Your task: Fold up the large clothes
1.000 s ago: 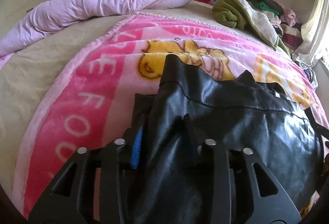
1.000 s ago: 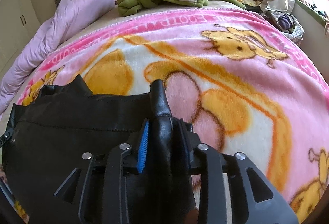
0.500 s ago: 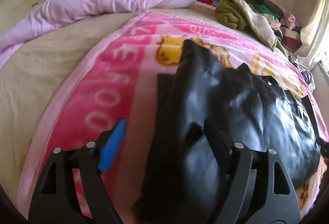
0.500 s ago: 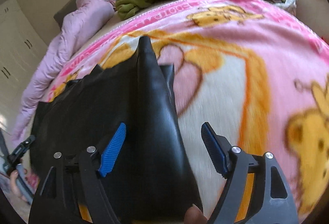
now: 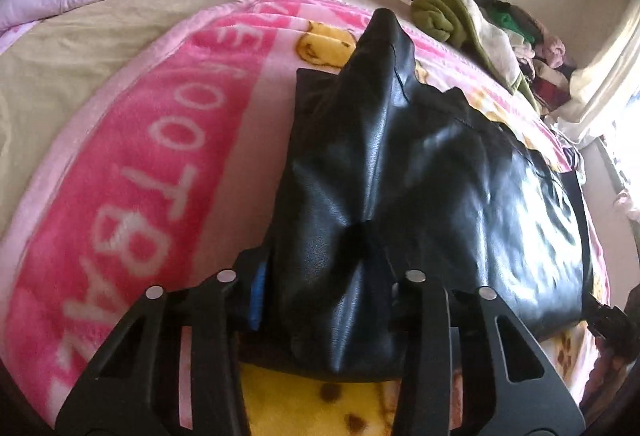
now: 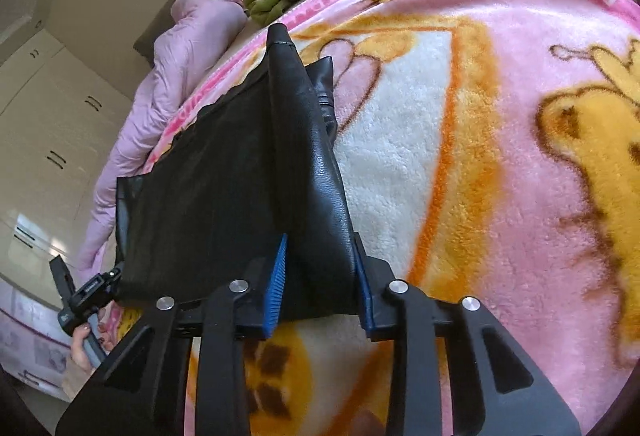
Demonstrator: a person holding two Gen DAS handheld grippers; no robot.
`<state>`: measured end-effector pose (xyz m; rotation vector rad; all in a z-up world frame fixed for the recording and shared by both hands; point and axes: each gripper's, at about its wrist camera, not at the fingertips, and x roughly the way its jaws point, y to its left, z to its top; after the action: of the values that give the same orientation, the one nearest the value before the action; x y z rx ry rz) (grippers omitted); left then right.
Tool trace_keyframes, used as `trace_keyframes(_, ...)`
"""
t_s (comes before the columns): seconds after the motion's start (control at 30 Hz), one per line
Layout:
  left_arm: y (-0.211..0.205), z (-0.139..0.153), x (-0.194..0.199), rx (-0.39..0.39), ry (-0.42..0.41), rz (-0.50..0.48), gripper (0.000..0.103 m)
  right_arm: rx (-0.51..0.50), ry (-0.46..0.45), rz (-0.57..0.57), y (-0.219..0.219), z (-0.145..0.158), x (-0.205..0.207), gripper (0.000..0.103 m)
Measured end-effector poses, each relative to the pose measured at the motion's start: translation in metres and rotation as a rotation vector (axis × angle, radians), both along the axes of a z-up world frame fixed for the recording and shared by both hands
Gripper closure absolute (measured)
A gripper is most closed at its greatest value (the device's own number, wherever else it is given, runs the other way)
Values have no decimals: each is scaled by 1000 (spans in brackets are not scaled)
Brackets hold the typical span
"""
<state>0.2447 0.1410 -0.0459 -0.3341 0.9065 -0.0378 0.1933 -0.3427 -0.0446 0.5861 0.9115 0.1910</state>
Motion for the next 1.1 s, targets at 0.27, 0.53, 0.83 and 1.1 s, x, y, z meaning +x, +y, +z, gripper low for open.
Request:
trace_keyframes(0.27,-9,8,-17,59,-3,0,74,-201,-6,22,17,6,-4,70)
trace_keyframes(0.53,-10,13,-20,73,-5,11,62,-317,-71,-27,18,27,-19,46)
trace_keyframes(0.83,-12,18,-31,62,-7,11,36,-298,-194,39,48,64,-37,36)
trace_keyframes(1.1,-4,26,-41,45,-21,35,27,-279,-231,193,111,71,-38,35)
